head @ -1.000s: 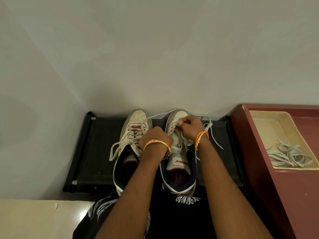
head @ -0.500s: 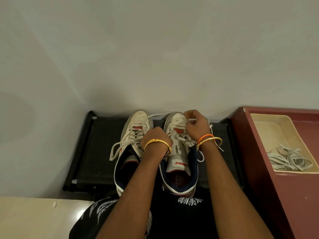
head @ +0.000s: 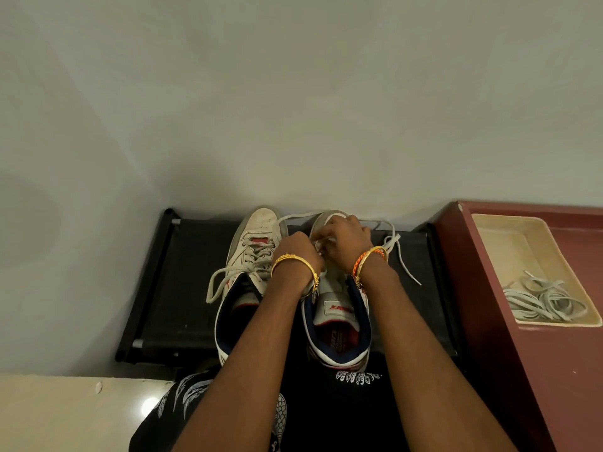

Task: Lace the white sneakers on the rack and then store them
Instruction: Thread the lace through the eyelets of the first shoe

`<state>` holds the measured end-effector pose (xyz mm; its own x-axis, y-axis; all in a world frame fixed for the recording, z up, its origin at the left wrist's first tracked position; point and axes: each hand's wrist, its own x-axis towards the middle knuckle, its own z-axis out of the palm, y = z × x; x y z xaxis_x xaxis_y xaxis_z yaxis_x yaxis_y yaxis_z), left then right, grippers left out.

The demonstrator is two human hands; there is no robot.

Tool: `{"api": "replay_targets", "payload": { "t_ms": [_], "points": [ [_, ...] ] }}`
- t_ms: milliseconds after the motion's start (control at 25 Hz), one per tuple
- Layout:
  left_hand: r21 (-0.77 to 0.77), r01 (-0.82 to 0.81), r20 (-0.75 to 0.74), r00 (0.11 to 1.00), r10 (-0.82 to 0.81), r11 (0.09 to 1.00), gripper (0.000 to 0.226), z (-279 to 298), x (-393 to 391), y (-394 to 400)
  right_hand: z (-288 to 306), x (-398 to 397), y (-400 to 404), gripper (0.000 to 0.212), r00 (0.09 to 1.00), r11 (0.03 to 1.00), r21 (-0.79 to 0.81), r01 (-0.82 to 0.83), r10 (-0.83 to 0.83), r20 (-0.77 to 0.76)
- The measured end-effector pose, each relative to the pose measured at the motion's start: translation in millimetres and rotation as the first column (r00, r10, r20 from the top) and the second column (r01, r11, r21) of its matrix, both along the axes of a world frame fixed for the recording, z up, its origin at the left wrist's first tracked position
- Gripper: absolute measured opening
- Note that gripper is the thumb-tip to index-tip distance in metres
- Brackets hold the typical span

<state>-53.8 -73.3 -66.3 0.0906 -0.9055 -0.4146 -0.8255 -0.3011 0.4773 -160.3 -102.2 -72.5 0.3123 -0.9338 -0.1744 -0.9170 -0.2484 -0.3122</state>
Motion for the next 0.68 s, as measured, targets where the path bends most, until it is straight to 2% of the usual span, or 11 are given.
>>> {"api": "replay_targets", "payload": {
  "t_ms": [160, 240, 400, 440, 520, 560, 600, 640, 680],
  "points": [
    [-0.061, -0.026, 0.074, 0.997, 0.030, 0.998, 0.023, 5.2, -4.7, 6.2, -12.6, -7.7, -1.1, 0.013, 0.943, 0.975, -0.072, 0.210, -0.182, 0.280],
    [-0.073, -0.071, 0.086, 0.993, 0.077, 0.995, 0.022, 9.2, -9.5, 9.5, -13.2, -15.1, 4.2, 0.011, 0.848, 0.935, -0.074, 0.347, -0.279, 0.451],
    [-0.099, -0.123, 0.079, 0.988, 0.131, 0.987, 0.022, 13.6, -16.9, 15.0, -7.0, -32.5, 10.1, 0.008, 0.508, 0.701, -0.070, 0.710, -0.440, 0.740],
    [-0.097, -0.134, 0.073, 0.987, 0.141, 0.986, 0.023, 13.7, -17.6, 15.4, -5.4, -35.8, 9.0, 0.009, 0.386, 0.626, -0.011, 0.780, -0.467, 0.796],
    [-0.083, -0.155, 0.061, 0.985, 0.160, 0.984, 0.023, 14.3, -18.4, 14.8, -3.8, -43.0, 5.0, 0.009, 0.069, 0.471, 0.195, 0.860, -0.487, 0.871],
    [-0.074, -0.164, 0.051, 0.985, 0.168, 0.984, 0.023, 14.5, -18.2, 14.7, -2.9, -45.1, 4.3, 0.008, -0.094, 0.400, 0.312, 0.862, -0.478, 0.873],
    [-0.068, -0.166, 0.043, 0.985, 0.169, 0.984, 0.023, 14.5, -17.8, 14.5, -2.9, -47.0, 4.7, 0.008, -0.208, 0.341, 0.398, 0.852, -0.477, 0.854],
    [-0.063, -0.154, 0.042, 0.987, 0.156, 0.986, 0.024, 14.5, -17.9, 14.8, -3.0, -49.3, 5.3, 0.009, -0.235, 0.295, 0.421, 0.858, -0.504, 0.831],
    [-0.060, -0.130, 0.049, 0.990, 0.133, 0.990, 0.024, 14.1, -17.7, 15.3, -3.8, -51.4, 6.1, 0.011, -0.163, 0.266, 0.365, 0.892, -0.564, 0.809]
  ]
}}
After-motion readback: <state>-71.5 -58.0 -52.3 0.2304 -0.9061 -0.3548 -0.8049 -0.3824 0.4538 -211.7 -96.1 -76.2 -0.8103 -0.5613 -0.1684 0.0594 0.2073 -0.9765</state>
